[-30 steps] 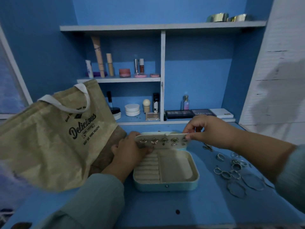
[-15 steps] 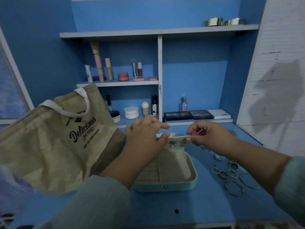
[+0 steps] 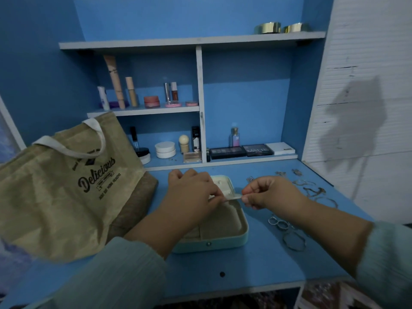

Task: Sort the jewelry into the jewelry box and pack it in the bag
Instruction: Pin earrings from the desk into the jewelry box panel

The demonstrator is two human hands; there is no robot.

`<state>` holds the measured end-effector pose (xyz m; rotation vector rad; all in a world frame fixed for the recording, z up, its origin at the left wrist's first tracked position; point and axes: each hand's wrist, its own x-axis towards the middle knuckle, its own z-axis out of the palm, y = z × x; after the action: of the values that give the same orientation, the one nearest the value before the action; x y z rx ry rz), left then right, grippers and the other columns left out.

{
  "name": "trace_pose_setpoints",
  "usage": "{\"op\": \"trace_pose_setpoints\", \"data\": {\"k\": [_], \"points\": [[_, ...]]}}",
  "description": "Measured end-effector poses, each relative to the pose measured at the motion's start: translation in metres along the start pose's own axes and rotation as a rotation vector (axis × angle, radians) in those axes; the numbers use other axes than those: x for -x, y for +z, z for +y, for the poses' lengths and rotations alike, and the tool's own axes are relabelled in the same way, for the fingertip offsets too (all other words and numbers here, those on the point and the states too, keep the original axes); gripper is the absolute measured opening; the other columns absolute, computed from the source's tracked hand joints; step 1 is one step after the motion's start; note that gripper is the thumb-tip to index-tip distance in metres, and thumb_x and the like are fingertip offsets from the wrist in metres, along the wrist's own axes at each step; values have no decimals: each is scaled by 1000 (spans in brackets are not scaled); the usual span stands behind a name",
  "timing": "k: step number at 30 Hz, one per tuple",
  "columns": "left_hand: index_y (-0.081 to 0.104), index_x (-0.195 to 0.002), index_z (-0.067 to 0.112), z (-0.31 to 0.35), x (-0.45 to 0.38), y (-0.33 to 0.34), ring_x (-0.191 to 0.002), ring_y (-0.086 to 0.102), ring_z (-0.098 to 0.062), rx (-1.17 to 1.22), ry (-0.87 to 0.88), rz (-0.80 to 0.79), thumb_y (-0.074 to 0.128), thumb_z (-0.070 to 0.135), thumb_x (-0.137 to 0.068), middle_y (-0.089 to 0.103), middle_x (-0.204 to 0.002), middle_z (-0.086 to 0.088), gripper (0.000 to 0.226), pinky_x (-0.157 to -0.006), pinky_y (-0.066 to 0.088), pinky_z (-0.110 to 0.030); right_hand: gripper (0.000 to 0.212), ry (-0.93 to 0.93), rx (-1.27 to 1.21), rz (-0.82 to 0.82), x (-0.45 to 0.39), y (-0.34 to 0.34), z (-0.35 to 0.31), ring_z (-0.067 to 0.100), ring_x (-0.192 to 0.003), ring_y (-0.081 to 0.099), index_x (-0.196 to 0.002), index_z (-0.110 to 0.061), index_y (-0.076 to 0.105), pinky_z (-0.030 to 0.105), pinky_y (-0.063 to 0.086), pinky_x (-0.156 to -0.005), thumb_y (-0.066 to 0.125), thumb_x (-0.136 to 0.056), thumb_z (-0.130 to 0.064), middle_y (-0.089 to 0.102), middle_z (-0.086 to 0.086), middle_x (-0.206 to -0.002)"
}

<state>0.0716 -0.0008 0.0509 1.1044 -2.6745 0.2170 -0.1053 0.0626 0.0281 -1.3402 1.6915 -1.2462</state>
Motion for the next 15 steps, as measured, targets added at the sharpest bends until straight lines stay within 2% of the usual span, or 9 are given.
{"op": "trace_pose_setpoints", "data": {"k": [3,8,11,13,15], "points": [[59,-115,42,3,1,-2,-114,38,-10,-72,43,-46,36,53,-94,50,-118,16,33,-96,19,-37,16,27,-22,-7,3,1,3,0,-44,55,-71,-9,64,14,48,-50,71,-75,5,62,-4,-51],[60,-112,41,5,-2,-5,-112,39,-12,-97,66,-141,40,53,-92,52,-119,14,30,-95,20,-38,13,87,-54,-12,7,-2,4,0,-42,55,-72,-7,65,12,47,-47,67,-79,5,63,1,-54],[62,-110,41,7,-9,-6,-110,41,-13,-112,78,-253,42,52,-92,54,-116,12,29,-94,21,-38,14,108,15,19,8,-11,6,4,-50,57,-70,-11,67,13,47,-49,68,-80,-1,65,4,-61],[63,-108,38,10,-17,-7,-107,43,-14,-118,89,-309,40,53,-93,57,-112,10,32,-92,21,-38,10,117,72,50,7,-20,6,4,-53,57,-73,-12,68,12,45,-46,68,-81,-6,65,1,-62],[65,-107,32,17,-27,-8,-99,46,-14,-119,112,-344,38,53,-94,59,-105,8,36,-90,21,-37,8,135,111,91,6,-33,7,-1,-47,54,-76,-9,69,11,40,-41,66,-83,-8,63,-5,-58]]}}
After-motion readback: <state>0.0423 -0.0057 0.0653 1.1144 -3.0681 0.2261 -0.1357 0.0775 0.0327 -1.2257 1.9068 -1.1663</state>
